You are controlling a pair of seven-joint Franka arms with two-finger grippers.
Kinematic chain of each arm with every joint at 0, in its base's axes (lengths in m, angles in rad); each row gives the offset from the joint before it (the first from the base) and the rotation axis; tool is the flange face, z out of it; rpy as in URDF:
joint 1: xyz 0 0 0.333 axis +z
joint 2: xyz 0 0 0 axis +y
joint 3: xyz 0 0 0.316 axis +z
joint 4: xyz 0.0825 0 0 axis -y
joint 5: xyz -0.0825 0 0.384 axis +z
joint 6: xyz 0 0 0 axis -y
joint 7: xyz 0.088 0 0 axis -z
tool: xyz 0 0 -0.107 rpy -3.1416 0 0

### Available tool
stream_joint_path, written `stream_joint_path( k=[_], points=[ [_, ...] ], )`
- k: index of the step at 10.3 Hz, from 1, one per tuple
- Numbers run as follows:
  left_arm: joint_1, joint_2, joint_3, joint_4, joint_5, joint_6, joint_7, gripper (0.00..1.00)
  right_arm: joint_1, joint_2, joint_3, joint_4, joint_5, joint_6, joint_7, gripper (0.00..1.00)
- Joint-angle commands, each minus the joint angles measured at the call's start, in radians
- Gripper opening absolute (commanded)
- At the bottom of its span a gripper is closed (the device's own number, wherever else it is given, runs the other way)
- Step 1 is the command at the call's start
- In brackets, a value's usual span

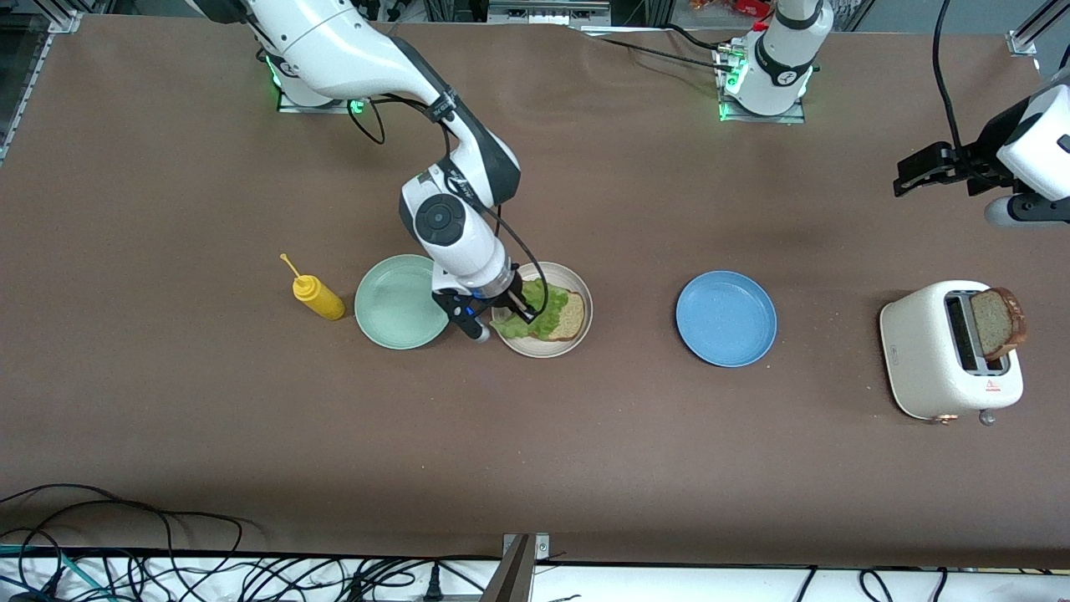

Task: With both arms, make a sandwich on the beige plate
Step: 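Carry the lettuce leaf with the right gripper onto the bread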

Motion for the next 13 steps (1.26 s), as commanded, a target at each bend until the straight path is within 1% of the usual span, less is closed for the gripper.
stream_joint_path(
  k=[1, 3, 5, 6, 7, 8, 9, 11, 12, 13],
  points=[
    [0.015, 0.016, 0.002, 0.032, -0.02, 0.012, 0.018, 1.0, 0.001, 0.027, 0.001, 0.036, 0.016, -0.001, 0.017, 0.99],
    [0.012, 0.016, -0.001, 0.032, -0.014, 0.012, 0.007, 1.0, 0.044, 0.023, -0.008, 0.038, 0.002, 0.011, 0.016, 1.0],
    [0.012, 0.016, -0.001, 0.032, -0.011, 0.013, 0.007, 1.0, 0.04, 0.009, -0.019, 0.038, 0.0, 0.002, 0.01, 1.0],
    [0.015, 0.016, -0.001, 0.032, -0.009, 0.013, 0.009, 1.0, 0.04, -0.025, -0.031, 0.038, -0.003, 0.001, 0.007, 1.0],
    [0.015, 0.016, -0.001, 0.032, -0.009, 0.016, 0.009, 1.0, 0.038, -0.061, -0.06, 0.036, -0.006, -0.037, -0.001, 1.0],
    [0.015, 0.016, -0.001, 0.032, -0.008, 0.019, 0.009, 1.0, 0.038, -0.1, -0.089, 0.038, -0.042, -0.118, -0.016, 1.0],
    [0.015, 0.016, -0.001, 0.032, -0.008, 0.021, 0.009, 1.0, 0.038, -0.141, -0.115, 0.035, -0.093, -0.158, -0.064, 1.0],
    [0.015, 0.016, 0.0, 0.032, -0.008, 0.021, 0.009, 1.0, 0.038, -0.203, -0.192, 0.033, -0.098, -0.295, -0.21, 1.0],
    [0.015, 0.016, 0.0, 0.032, -0.008, 0.021, 0.009, 1.0, 0.038, -0.229, -0.238, 0.033, -0.096, -0.338, -0.29, 1.0],
    [0.015, 0.016, 0.0, 0.032, -0.006, 0.021, 0.009, 1.0, 0.038, -0.241, -0.285, 0.033, -0.096, -0.349, -0.367, 1.0]
  ],
)
